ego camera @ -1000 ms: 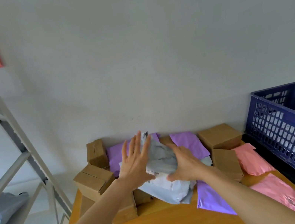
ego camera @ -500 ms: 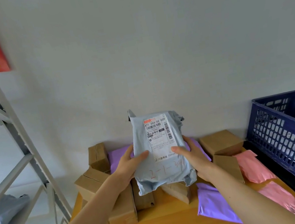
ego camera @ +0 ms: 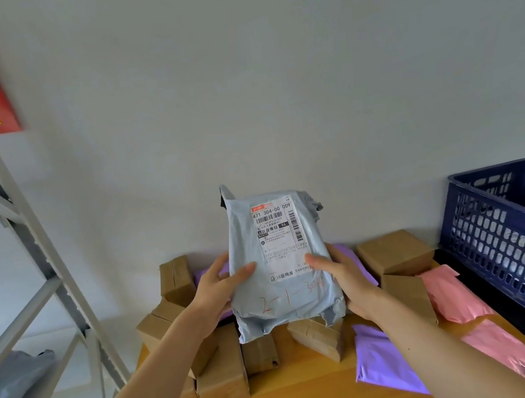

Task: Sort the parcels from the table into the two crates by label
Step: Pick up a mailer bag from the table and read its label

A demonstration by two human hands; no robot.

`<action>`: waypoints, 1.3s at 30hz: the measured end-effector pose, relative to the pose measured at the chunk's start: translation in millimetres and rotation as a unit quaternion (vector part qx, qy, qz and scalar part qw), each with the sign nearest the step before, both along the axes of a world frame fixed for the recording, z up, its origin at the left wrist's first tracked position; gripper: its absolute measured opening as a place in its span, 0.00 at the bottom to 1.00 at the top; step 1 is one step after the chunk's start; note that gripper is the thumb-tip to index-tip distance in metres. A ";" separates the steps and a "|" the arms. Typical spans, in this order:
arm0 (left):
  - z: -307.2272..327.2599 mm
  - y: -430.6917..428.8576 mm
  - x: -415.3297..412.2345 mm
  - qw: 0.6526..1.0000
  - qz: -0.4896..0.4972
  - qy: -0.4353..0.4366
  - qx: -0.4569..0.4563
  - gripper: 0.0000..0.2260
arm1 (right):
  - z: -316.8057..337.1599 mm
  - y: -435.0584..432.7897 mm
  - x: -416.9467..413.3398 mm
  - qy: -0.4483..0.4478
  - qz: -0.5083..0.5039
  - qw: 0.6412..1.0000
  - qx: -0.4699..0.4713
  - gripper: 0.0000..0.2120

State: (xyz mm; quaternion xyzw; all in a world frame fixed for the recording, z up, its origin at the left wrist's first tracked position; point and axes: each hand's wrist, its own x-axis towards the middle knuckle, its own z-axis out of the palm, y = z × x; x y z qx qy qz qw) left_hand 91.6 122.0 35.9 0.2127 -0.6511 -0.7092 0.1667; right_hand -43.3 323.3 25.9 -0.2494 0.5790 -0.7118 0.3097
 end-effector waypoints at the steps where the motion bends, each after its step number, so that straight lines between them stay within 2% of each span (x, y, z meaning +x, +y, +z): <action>1: -0.1 0.4 -2.1 1.000 -0.003 -0.001 -0.002 0.30 | -0.5 2.1 -0.7 -0.002 -0.002 1.000 -0.002 0.28; 3: 0.1 3.9 -7.0 1.000 -0.021 -0.004 -0.002 0.29 | -0.6 8.1 -1.5 -0.010 -0.013 1.000 -0.005 0.27; 7: -4.1 15.7 -22.5 0.997 -0.079 -0.012 0.020 0.24 | 2.5 28.8 -2.9 -0.022 -0.054 0.998 -0.001 0.15; 11: -5.2 36.7 -45.2 0.990 -0.136 -0.022 0.043 0.22 | 2.0 55.4 -12.5 -0.030 -0.099 0.995 0.008 0.25; 15: -5.3 62.5 -68.0 0.979 -0.194 -0.018 0.065 0.24 | 4.1 91.3 -18.9 -0.055 -0.132 0.990 0.010 0.13; 22: -1.1 137.3 -100.7 0.975 -0.211 -0.007 0.068 0.32 | 12.1 166.4 -28.3 -0.054 -0.177 0.983 -0.009 0.14; 25: 1.2 177.6 -111.4 0.970 -0.226 0.003 0.090 0.29 | 13.8 203.2 -34.2 -0.045 -0.179 0.983 -0.015 0.25; 26: 2.9 191.6 -113.8 0.969 -0.229 0.004 0.097 0.28 | 15.0 216.1 -36.4 -0.046 -0.176 0.983 -0.012 0.25; 32: 9.4 269.6 -130.9 0.968 -0.239 -0.017 0.073 0.38 | 28.8 304.9 -40.6 -0.053 -0.190 0.980 0.000 0.14; 36: 11.3 333.8 -141.1 0.973 -0.219 -0.023 0.061 0.43 | 26.1 370.8 -51.1 -0.090 -0.195 0.977 0.014 0.13; 39: 8.4 386.6 -152.0 0.984 -0.176 -0.013 0.040 0.46 | 19.1 421.1 -63.5 -0.093 -0.192 0.976 0.042 0.17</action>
